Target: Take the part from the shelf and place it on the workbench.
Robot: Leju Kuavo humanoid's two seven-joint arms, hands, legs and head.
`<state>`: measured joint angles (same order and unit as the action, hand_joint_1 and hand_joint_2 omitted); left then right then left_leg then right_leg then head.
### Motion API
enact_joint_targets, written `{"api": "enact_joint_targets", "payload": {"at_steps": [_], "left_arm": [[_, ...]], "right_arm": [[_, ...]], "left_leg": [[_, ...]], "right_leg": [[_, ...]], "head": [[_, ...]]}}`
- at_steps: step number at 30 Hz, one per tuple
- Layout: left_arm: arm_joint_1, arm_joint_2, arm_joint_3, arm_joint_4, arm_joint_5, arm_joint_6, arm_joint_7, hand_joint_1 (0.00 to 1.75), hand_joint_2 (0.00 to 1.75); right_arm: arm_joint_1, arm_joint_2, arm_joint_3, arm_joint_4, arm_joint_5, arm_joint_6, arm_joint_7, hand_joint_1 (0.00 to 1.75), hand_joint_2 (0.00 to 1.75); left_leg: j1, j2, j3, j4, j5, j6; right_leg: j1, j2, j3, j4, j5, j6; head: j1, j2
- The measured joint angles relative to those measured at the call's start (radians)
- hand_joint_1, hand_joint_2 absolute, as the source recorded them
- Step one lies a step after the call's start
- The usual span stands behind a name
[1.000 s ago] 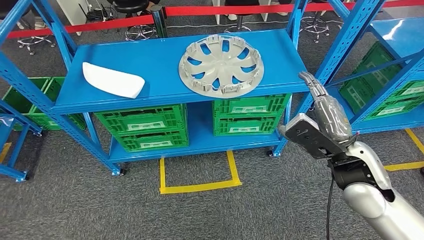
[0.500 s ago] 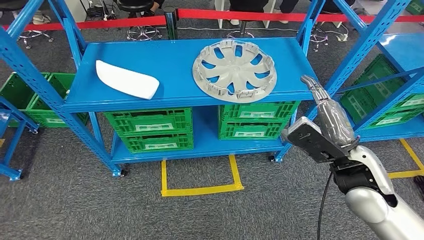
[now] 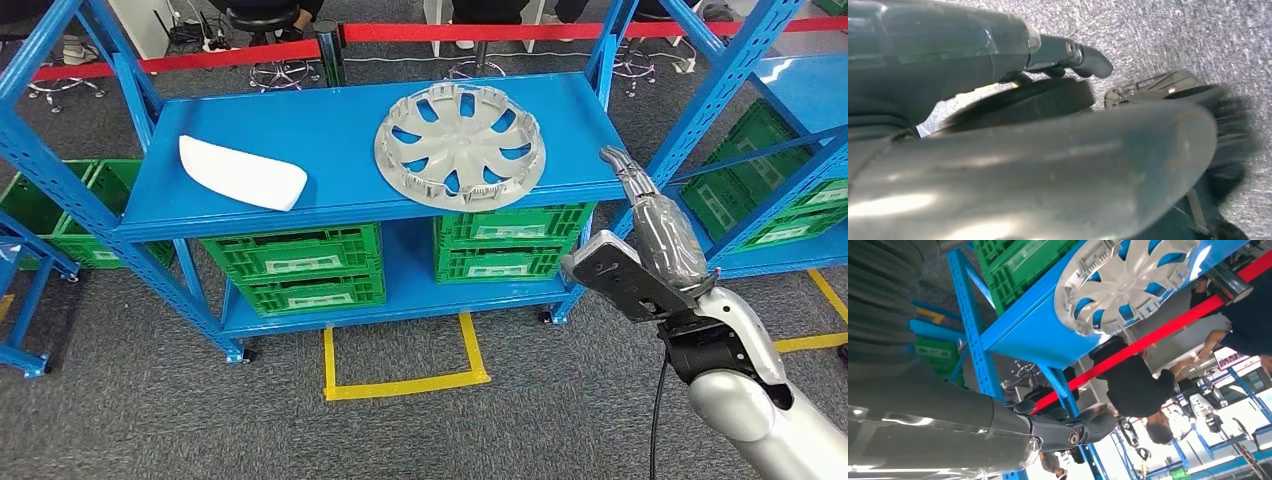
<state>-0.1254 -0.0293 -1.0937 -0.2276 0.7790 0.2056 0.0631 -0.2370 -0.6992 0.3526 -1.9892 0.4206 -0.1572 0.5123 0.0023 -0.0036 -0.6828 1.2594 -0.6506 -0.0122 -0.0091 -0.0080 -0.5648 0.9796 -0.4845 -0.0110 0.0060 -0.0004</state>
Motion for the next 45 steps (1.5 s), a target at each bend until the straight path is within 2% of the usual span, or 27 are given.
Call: {"api": "enact_joint_targets", "payload": {"at_steps": [1, 2, 4, 5, 7, 8, 11, 12, 14, 15, 16, 17, 19, 21, 22, 24, 27, 28, 30, 31, 32, 33, 35, 37, 41, 43, 45], "left_arm": [[0.001, 0.001, 0.0, 0.0, 0.0, 0.0, 0.0, 0.0, 0.0], [0.001, 0.001, 0.0, 0.0, 0.0, 0.0, 0.0, 0.0, 0.0], [0.001, 0.002, 0.0, 0.001, 0.0, 0.0, 0.001, 0.0, 0.0], [0.001, 0.003, 0.0, 0.001, 0.0, 0.0, 0.001, 0.0, 0.0], [0.001, 0.003, 0.0, 0.001, -0.001, -0.001, 0.001, 0.0, 0.0], [0.001, 0.003, 0.0, 0.001, -0.001, -0.001, 0.001, 0.0, 0.0], [0.001, 0.003, 0.0, 0.001, -0.003, -0.002, 0.0, 0.0, 0.0], [0.001, 0.003, 0.0, 0.001, -0.003, -0.003, 0.0, 0.0, 0.0], [0.001, 0.003, 0.0, 0.001, -0.003, -0.003, -0.001, 0.0, 0.0], [0.001, 0.002, 0.0, 0.001, -0.003, -0.003, -0.001, 0.0, 0.0], [0.002, 0.002, 0.0, 0.001, -0.003, -0.003, -0.001, 0.0, 0.0], [0.002, 0.002, 0.0, 0.001, -0.003, -0.003, -0.001, 0.0, 0.0], [0.002, 0.002, 0.0, 0.001, -0.003, -0.003, -0.001, 0.0, 0.0], [0.0, -0.001, 0.0, 0.001, -0.004, -0.003, -0.001, 0.0, 0.0], [-0.001, -0.003, 0.0, 0.001, -0.004, -0.004, -0.001, 0.0, 0.0], [-0.002, -0.006, 0.0, 0.0, -0.005, -0.005, -0.001, 0.0, 0.0], [-0.002, -0.005, 0.0, 0.0, -0.006, -0.005, -0.001, 0.0, 0.0], [-0.002, -0.004, 0.0, 0.0, -0.006, -0.005, -0.001, 0.0, 0.0], [-0.001, -0.003, 0.0, 0.0, -0.006, -0.005, -0.001, 0.0, 0.0], [0.0, -0.002, 0.0, 0.001, -0.006, -0.005, -0.001, 0.0, 0.0], [0.001, -0.001, 0.0, 0.001, -0.006, -0.005, -0.001, 0.0, 0.0], [0.002, 0.0, 0.0, 0.001, -0.006, -0.005, -0.001, 0.0, 0.0], [0.003, 0.002, 0.0, 0.001, -0.006, -0.005, -0.001, 0.0, 0.0], [0.004, 0.003, 0.0, 0.001, -0.006, -0.006, -0.001, 0.0, 0.0], [0.005, 0.004, 0.0, 0.001, -0.008, -0.006, 0.0, 0.0, 0.0], [0.004, 0.003, 0.0, 0.001, -0.009, -0.006, -0.001, 0.0, 0.0], [0.004, 0.003, 0.0, 0.001, -0.01, -0.006, -0.001, 0.0, 0.0]], "right_arm": [[0.0, 0.002, 0.0, 0.0, 0.0, 0.0, 0.0, 0.0, 1.75], [0.001, 0.003, 0.0, 0.001, 0.0, 0.0, 0.0, 0.0, 1.75], [0.0, 0.005, 0.0, 0.001, 0.0, 0.0, 0.0, 0.0, 1.75], [0.0, 0.006, 0.0, 0.001, 0.0, 0.0, 0.0, 0.0, 1.75], [-0.001, 0.006, 0.0, 0.001, 0.0, 0.0, 0.0, 0.0, 1.75], [-0.002, 0.005, 0.0, 0.001, -0.001, 0.0, 0.0, 0.0, 1.75], [-0.005, 0.004, -0.001, 0.002, -0.001, 0.0, 0.0, 0.0, 1.75], [-0.005, 0.004, -0.001, 0.002, -0.001, 0.0, 0.0, 0.0, 1.75], [-0.005, 0.003, -0.001, 0.002, -0.001, 0.0, 0.0, 0.0, 1.75], [-0.004, 0.003, -0.001, 0.002, -0.001, 0.0, 0.0, 0.0, 1.75], [-0.003, 0.003, 0.0, 0.002, -0.001, 0.0, 0.0, 0.0, 1.75], [-0.003, 0.003, 0.0, 0.002, -0.001, 0.0, 0.0, 0.0, 1.75], [-0.004, 0.003, -0.001, 0.002, -0.001, 0.0, 0.0, 0.0, 1.75], [-0.005, 0.001, -0.002, 0.002, -0.001, 0.0, 0.0, 0.0, 1.75], [-0.006, -0.001, -0.002, 0.001, -0.001, 0.0, 0.0, 0.0, 1.75], [-0.007, -0.005, -0.003, 0.0, -0.002, 0.0, 0.0, 0.0, 1.75], [-0.008, -0.007, -0.003, 0.0, -0.002, 0.001, 0.0, 0.0, 1.75], [-0.008, -0.007, -0.003, 0.0, -0.002, 0.002, 0.0, 0.0, 1.75], [-0.007, -0.005, -0.001, 0.0, -0.002, 0.002, 0.0, 0.0, 1.75], [-0.006, -0.003, 0.0, 0.0, -0.002, 0.003, 0.0, 0.0, 1.75], [-0.005, -0.002, 0.0, 0.001, -0.002, 0.003, 0.0, 0.0, 1.75], [-0.005, -0.001, 0.0, 0.001, -0.002, 0.003, 0.0, 0.0, 1.75], [-0.005, 0.001, 0.0, 0.002, -0.002, 0.003, 0.0, 0.0, 1.75], [-0.006, 0.001, 0.0, 0.002, -0.002, 0.003, 0.0, 0.0, 1.75], [-0.008, -0.001, -0.002, 0.002, -0.005, 0.003, 0.0, 0.0, 1.75], [-0.01, -0.002, -0.003, 0.002, -0.006, 0.003, 0.0, 0.0, 1.75], [-0.01, -0.002, -0.002, 0.003, -0.009, 0.003, 0.0, 0.0, 1.75]], "left_leg": [[0.005, 0.001, -0.022, 0.024, 0.006, -0.006], [0.011, 0.002, -0.025, 0.013, 0.031, -0.013], [0.02, 0.007, 0.015, -0.091, 0.108, -0.026], [0.021, 0.01, 0.039, -0.144, 0.131, -0.029], [0.019, 0.015, 0.062, -0.194, 0.138, -0.019], [0.017, 0.015, 0.062, -0.196, 0.133, -0.008], [0.017, 0.011, 0.068, -0.197, 0.129, 0.018], [0.017, 0.011, 0.072, -0.198, 0.127, 0.025], [0.012, 0.011, 0.081, -0.198, 0.12, 0.036], [0.009, 0.011, 0.086, -0.198, 0.116, 0.04], [0.005, 0.011, 0.091, -0.198, 0.111, 0.043], [0.0, 0.01, 0.098, -0.198, 0.106, 0.046], [-0.007, 0.008, 0.114, -0.199, 0.096, 0.048], [-0.011, 0.007, 0.124, -0.203, 0.087, 0.046], [-0.01, 0.008, 0.125, -0.205, 0.085, 0.043], [-0.006, 0.01, 0.127, -0.213, 0.084, 0.033], [-0.006, 0.007, 0.123, -0.189, 0.066, 0.017], [-0.005, 0.003, 0.1, -0.146, 0.048, 0.012], [0.001, 0.0, 0.023, -0.028, 0.01, 0.001], [0.005, 0.0, -0.01, 0.012, 0.008, -0.004], [0.008, 0.001, -0.029, 0.022, 0.026, -0.009], [0.011, 0.002, -0.028, -0.007, 0.064, -0.013], [0.014, 0.008, 0.005, -0.112, 0.145, -0.019], [0.012, 0.014, 0.034, -0.179, 0.165, -0.011], [0.01, 0.012, 0.054, -0.192, 0.141, 0.022], [0.013, 0.01, 0.074, -0.199, 0.132, 0.033], [0.011, 0.011, 0.093, -0.204, 0.12, 0.039]], "right_leg": [[-0.003, 0.0, 0.002, 0.001, -0.003, 0.003], [-0.008, 0.0, 0.004, 0.004, -0.007, 0.008], [-0.018, 0.0, 0.011, 0.014, -0.021, 0.023], [-0.02, 0.001, 0.013, 0.023, -0.03, 0.032], [-0.02, 0.002, 0.013, 0.032, -0.041, 0.047], [-0.02, 0.002, 0.014, 0.031, -0.042, 0.051], [-0.022, 0.0, 0.013, 0.046, -0.058, 0.06], [-0.021, 0.001, -0.004, 0.083, -0.077, 0.062], [-0.019, 0.001, -0.069, 0.211, -0.129, 0.062], [-0.017, 0.002, -0.106, 0.275, -0.146, 0.061], [-0.016, 0.002, -0.132, 0.311, -0.146, 0.057], [-0.014, 0.002, -0.142, 0.312, -0.126, 0.05], [-0.003, 0.005, -0.114, 0.215, -0.045, 0.027], [0.01, 0.007, -0.072, 0.112, 0.004, -0.002], [0.016, 0.007, -0.06, 0.084, 0.005, -0.013], [0.021, 0.006, -0.047, 0.059, -0.004, -0.021], [0.011, 0.002, -0.008, 0.009, 0.0, -0.012], [0.007, 0.0, 0.004, -0.002, 0.0, -0.008], [0.003, 0.0, 0.02, -0.008, -0.01, -0.006], [0.001, 0.0, 0.027, -0.007, -0.018, -0.002], [-0.001, 0.0, 0.035, -0.004, -0.027, 0.002], [-0.004, 0.0, 0.045, -0.001, -0.037, 0.007], [-0.01, 0.001, 0.063, 0.007, -0.06, 0.021], [-0.01, 0.002, 0.071, 0.016, -0.079, 0.035], [-0.011, 0.003, 0.071, 0.034, -0.085, 0.051], [-0.011, 0.003, 0.028, 0.119, -0.104, 0.056], [-0.01, 0.003, -0.053, 0.247, -0.148, 0.06]], "head": [[-0.002, 0.0], [-0.004, 0.0], [-0.009, 0.0], [-0.015, 0.0], [-0.02, 0.0], [-0.02, 0.0], [-0.005, 0.0], [0.0, 0.0], [0.014, 0.0], [0.02, 0.0], [0.024, 0.0], [0.026, 0.0], [0.029, 0.0], [0.027, 0.0], [0.026, 0.0], [0.029, 0.0], [0.033, 0.0], [0.028, 0.0], [0.016, 0.0], [0.011, 0.0], [0.007, 0.0], [0.003, 0.0], [-0.006, 0.0], [-0.013, 0.0], [-0.006, 0.0], [0.004, 0.0], [0.016, 0.0]]}}
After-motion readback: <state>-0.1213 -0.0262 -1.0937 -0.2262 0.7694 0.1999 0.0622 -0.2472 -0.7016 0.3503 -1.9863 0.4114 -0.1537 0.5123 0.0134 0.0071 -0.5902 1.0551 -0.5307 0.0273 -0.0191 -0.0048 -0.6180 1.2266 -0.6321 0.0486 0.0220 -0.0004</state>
